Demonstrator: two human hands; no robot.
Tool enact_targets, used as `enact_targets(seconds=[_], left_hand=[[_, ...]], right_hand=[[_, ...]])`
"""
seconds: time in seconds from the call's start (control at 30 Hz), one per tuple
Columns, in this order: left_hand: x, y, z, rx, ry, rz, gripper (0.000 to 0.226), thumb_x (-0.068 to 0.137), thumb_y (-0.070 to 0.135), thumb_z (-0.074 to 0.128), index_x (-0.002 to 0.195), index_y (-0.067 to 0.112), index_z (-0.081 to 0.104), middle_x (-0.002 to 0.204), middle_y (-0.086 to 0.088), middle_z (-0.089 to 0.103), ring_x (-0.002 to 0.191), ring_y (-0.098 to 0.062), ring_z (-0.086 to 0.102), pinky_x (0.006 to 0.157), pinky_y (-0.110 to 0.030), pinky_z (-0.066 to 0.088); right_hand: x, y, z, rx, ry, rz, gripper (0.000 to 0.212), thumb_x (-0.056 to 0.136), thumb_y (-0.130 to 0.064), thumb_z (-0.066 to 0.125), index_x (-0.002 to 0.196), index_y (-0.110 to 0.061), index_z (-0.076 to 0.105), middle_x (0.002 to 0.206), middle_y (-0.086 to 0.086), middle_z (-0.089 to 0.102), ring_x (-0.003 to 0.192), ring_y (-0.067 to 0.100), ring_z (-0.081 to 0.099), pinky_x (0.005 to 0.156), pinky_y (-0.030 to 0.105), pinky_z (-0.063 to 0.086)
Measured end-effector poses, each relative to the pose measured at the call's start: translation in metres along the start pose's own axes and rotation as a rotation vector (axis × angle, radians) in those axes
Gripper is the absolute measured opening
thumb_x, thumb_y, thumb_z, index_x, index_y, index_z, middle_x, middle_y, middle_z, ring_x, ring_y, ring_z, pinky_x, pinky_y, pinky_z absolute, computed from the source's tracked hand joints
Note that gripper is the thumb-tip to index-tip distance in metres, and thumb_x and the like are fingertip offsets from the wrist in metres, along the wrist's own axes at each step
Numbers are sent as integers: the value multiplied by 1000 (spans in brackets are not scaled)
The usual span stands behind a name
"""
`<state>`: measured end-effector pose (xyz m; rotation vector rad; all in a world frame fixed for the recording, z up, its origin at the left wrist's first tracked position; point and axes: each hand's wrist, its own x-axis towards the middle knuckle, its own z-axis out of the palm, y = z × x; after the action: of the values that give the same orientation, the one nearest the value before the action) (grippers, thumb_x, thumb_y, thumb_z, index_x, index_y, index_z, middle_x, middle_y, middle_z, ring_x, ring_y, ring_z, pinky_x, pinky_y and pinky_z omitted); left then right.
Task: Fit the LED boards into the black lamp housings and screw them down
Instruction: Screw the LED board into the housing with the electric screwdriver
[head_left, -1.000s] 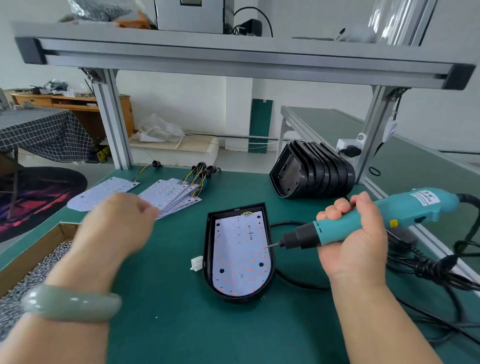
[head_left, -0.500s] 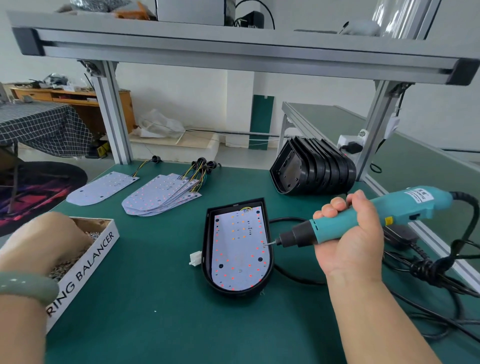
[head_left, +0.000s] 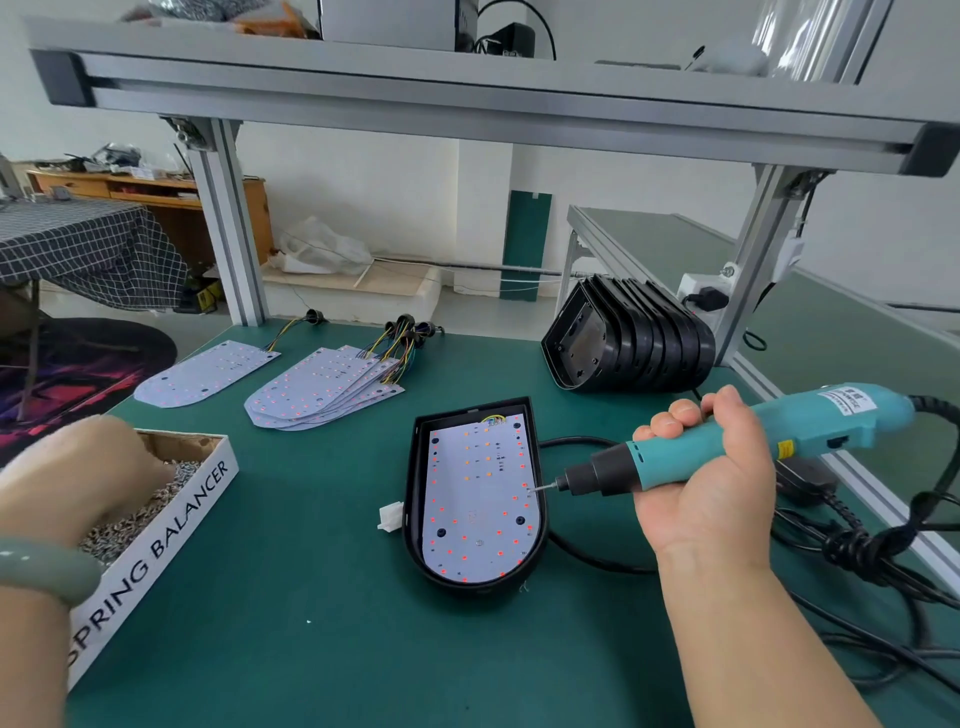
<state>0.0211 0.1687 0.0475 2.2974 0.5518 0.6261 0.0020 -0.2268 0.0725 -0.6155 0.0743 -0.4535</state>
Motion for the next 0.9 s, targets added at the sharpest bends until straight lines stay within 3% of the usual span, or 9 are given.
enact_targets(seconds=[0.1,0.13,0.17,0.2,0.23,0.3,0.5,0.67,0.9], left_hand=[[5,-6,-8,74,-18,-160,25,81,10,67,61,1,56,64,-19,56,34,-24,45,35,-29,31],[5,-6,-10,70,-5,-159,27,81,11,67,60,1,55,63,-19,56,40,-21,53,57,-23,40],[1,-1,-12,107,-24,-121,25,81,10,67,60,5,57,62,-18,57,54,8,56,68,-16,37],[-6,12,-13,-17,-46,-103,21,82,9,66,62,13,59,64,-15,60,51,12,55,55,-20,42],[-15,26,-13,-91,-49,-64,23,83,6,65,67,22,61,67,-11,63,46,1,59,50,-15,44],[-35,54,-11,-379,-73,-45,24,85,4,63,76,25,66,67,-5,68,55,-8,64,68,-21,57],[-111,146,33,-1021,-482,-113,18,81,-10,63,77,8,63,58,-3,67,53,-10,66,51,-15,53],[-146,158,70,-999,-629,-173,14,85,-4,63,79,8,69,64,-5,70,56,-12,66,52,-16,52],[-161,156,80,-915,-681,-201,31,88,19,65,58,17,71,65,0,70,48,-7,57,43,-16,42]], right_hand=[[0,-1,0,-3,11,-2,19,95,-23,53,80,-19,43,60,-7,49,50,9,44,55,22,40],[0,0,0,0,13,-2,19,95,-23,53,80,-19,43,60,-7,49,50,9,44,56,22,40],[0,0,0,3,14,-1,19,95,-23,53,80,-19,43,60,-7,49,50,9,44,56,22,39],[0,0,1,4,13,-1,19,95,-23,53,80,-19,44,60,-7,49,50,9,44,57,22,39],[0,1,1,4,13,-2,19,95,-24,53,80,-19,44,60,-7,49,50,9,44,57,22,39],[-1,2,2,8,7,-2,19,95,-24,53,79,-19,44,60,-7,49,50,9,44,56,21,39],[-3,-1,4,75,-4,8,19,94,-26,54,78,-20,45,63,-9,48,52,8,44,55,21,41],[-6,-6,7,111,0,-25,22,94,-26,53,74,-20,47,63,-9,47,52,8,44,58,21,40],[-10,-5,9,158,3,-3,22,94,-27,54,74,-20,47,63,-9,48,52,8,46,55,20,42]])
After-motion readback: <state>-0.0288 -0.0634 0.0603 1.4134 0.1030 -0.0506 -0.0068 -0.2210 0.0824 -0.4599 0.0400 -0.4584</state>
